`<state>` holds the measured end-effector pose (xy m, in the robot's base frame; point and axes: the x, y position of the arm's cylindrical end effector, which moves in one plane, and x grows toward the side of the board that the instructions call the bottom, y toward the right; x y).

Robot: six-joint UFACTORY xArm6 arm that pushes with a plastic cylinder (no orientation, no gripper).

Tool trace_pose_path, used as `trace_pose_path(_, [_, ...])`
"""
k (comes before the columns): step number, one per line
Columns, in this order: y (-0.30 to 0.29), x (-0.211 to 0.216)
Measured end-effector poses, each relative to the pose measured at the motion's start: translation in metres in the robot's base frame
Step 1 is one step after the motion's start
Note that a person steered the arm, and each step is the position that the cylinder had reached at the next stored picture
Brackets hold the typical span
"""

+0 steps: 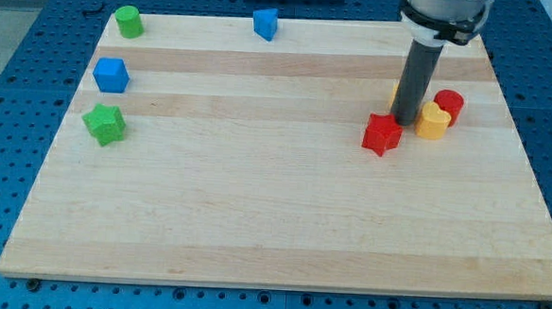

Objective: Move yellow heart towards top right

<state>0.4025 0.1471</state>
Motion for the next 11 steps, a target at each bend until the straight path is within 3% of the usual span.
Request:
trace_pose_path(2, [0.004, 0.062])
trace_pose_path(3, [0.03, 0.046])
trace_pose_path(6, [0.029, -0.053])
trace_pose_path(8, [0.029, -0.024])
trace_pose_path(9, [0.035, -0.039])
trace_pose_path(11, [0.042, -0.124])
